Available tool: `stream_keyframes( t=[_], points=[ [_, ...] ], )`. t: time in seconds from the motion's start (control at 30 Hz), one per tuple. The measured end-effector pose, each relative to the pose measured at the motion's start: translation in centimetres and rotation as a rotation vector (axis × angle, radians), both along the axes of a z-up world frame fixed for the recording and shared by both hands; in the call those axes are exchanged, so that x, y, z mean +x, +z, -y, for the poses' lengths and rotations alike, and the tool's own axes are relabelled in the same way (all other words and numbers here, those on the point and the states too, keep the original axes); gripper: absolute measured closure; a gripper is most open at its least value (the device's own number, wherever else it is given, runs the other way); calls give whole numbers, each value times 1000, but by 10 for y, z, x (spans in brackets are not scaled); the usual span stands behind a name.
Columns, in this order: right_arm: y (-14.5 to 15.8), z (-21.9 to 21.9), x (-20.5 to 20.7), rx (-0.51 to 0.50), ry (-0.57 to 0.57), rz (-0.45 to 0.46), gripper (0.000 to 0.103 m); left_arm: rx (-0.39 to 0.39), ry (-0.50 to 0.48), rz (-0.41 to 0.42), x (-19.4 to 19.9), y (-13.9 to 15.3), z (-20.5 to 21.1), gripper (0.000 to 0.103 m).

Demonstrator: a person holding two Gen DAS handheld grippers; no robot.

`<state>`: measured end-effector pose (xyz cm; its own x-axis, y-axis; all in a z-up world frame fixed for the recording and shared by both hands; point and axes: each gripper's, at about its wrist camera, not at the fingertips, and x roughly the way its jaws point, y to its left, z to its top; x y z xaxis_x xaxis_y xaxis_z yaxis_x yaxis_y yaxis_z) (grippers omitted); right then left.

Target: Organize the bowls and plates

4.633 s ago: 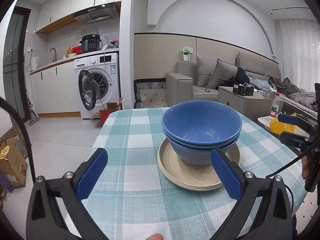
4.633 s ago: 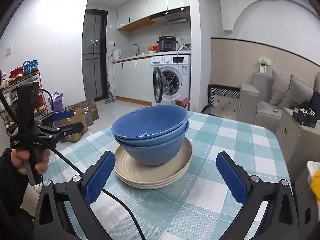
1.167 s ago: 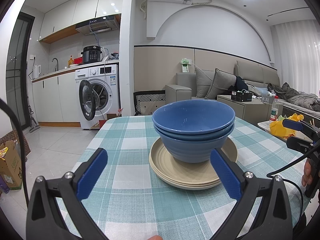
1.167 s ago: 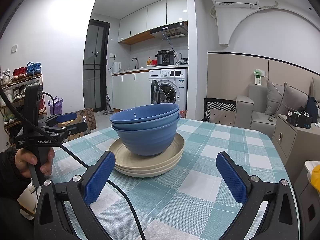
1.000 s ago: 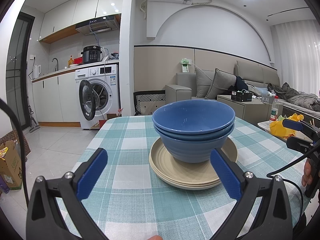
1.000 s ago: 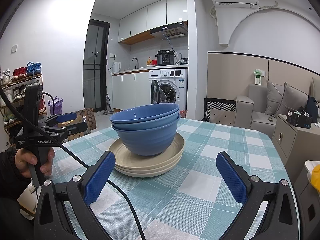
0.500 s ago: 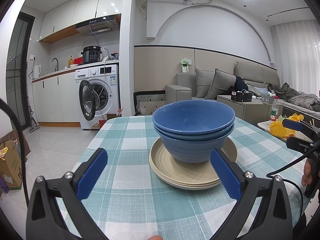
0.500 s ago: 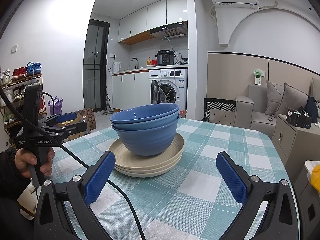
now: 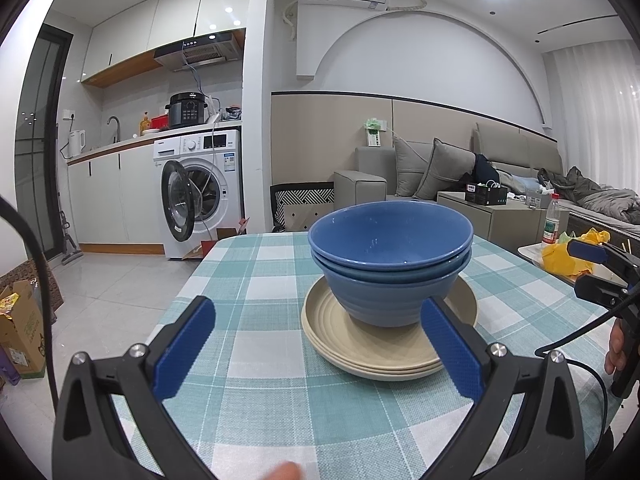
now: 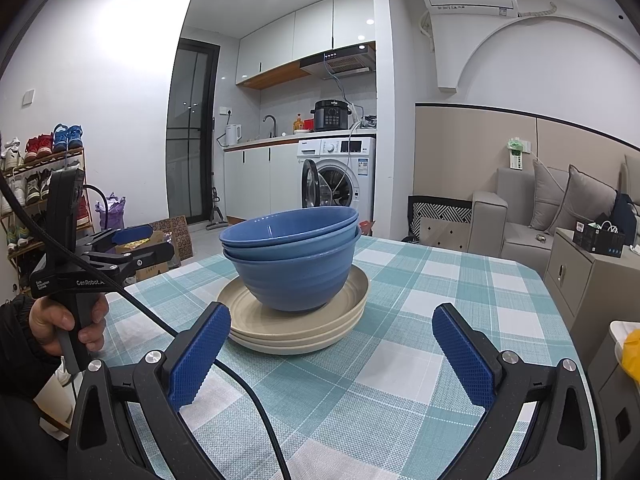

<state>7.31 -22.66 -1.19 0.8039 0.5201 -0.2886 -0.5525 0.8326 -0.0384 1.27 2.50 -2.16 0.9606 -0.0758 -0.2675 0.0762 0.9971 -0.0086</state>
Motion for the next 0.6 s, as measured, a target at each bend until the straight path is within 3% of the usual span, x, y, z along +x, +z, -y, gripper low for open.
stream_keyframes(
  t=[0.6],
  points=[
    [0, 1, 1, -1, 0, -4, 0, 0, -1, -2, 0, 0, 2, 0]
  ],
)
